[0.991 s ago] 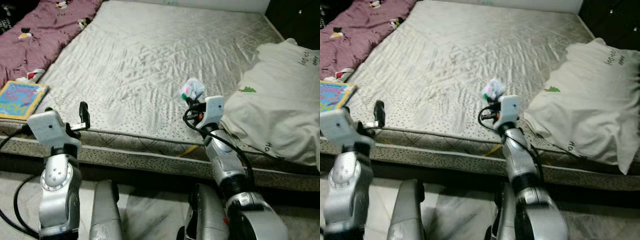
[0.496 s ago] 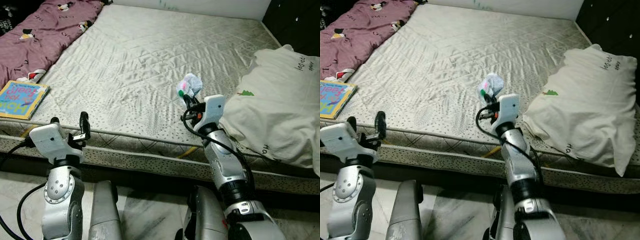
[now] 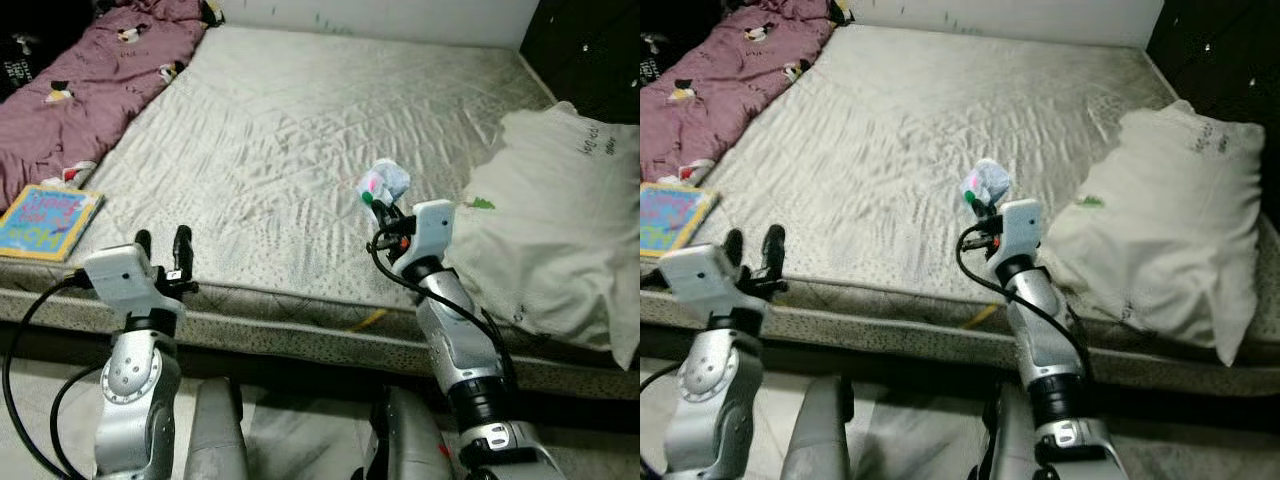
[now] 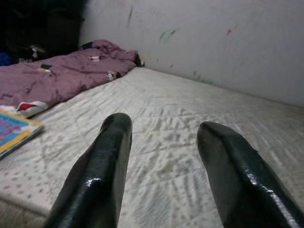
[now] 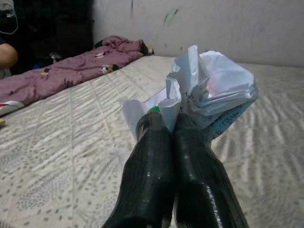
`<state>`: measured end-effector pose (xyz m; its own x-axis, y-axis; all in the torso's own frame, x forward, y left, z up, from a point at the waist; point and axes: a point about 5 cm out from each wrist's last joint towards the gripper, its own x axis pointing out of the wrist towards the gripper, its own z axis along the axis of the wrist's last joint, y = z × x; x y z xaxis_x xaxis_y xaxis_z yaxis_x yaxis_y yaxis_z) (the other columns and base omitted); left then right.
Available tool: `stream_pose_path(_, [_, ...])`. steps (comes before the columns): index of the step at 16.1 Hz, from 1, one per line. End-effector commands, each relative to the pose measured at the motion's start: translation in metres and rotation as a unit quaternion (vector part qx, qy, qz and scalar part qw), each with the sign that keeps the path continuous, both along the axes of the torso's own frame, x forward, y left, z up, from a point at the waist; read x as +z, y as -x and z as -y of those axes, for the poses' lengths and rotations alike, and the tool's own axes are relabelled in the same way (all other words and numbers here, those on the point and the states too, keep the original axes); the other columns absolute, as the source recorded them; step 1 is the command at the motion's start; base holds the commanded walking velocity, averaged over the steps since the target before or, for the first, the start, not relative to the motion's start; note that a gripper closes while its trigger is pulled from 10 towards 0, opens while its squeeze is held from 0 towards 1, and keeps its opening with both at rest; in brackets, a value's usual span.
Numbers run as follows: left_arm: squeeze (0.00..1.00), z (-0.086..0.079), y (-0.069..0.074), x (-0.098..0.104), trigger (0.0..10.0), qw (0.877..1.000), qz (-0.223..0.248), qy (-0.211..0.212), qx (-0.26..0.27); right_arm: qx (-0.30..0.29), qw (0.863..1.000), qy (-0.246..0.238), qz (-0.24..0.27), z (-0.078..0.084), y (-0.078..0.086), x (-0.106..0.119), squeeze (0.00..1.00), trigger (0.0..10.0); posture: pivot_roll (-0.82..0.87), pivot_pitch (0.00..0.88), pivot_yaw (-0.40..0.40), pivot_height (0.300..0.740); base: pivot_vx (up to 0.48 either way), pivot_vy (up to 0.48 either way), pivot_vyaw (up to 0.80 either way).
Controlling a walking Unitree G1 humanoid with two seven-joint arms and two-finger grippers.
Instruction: Clean up the room
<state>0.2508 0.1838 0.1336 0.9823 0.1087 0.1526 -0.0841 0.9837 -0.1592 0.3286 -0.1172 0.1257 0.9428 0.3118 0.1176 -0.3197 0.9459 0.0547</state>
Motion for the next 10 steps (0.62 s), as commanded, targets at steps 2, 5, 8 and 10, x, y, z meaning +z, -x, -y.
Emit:
stream_pose_path(2, [0.00, 0.0015, -0.0027, -0.0039, 10.0, 1.000, -0.012, 0.003, 0.000, 0.009, 1.000, 0.007, 0.003, 0.0002, -0.0002, 0.0050, 0.00, 10.0, 0.13, 0.000, -0.083, 0.660, 0.000, 0.000, 0.00])
stream_pose_path(5, [1.00, 0.0053, -0.0025, -0.0035, 10.0, 1.000, -0.001, 0.025, -0.007, 0.014, 1.000, 0.010, -0.003, -0.0006, -0.0005, 0.0053, 0.00, 10.0, 0.13, 0.000, -0.087, 0.694, 0.000, 0.000, 0.00])
stream_pose_path(8, [1.00, 0.0065, -0.0051, -0.0028, 10.0, 0.999, 0.001, 0.028, -0.019, 0.011, 1.000, 0.013, -0.003, -0.0003, -0.0013, 0.0062, 0.00, 10.0, 0.12, 0.000, -0.078, 0.698, 0.000, 0.000, 0.00])
stream_pose_path(10, [1.00, 0.0081, -0.0071, -0.0017, 10.0, 0.999, 0.004, 0.026, -0.025, 0.006, 1.000, 0.020, 0.001, 0.0005, -0.0020, 0.0070, 0.00, 10.0, 0.12, 0.000, -0.074, 0.728, 0.000, 0.000, 0.00])
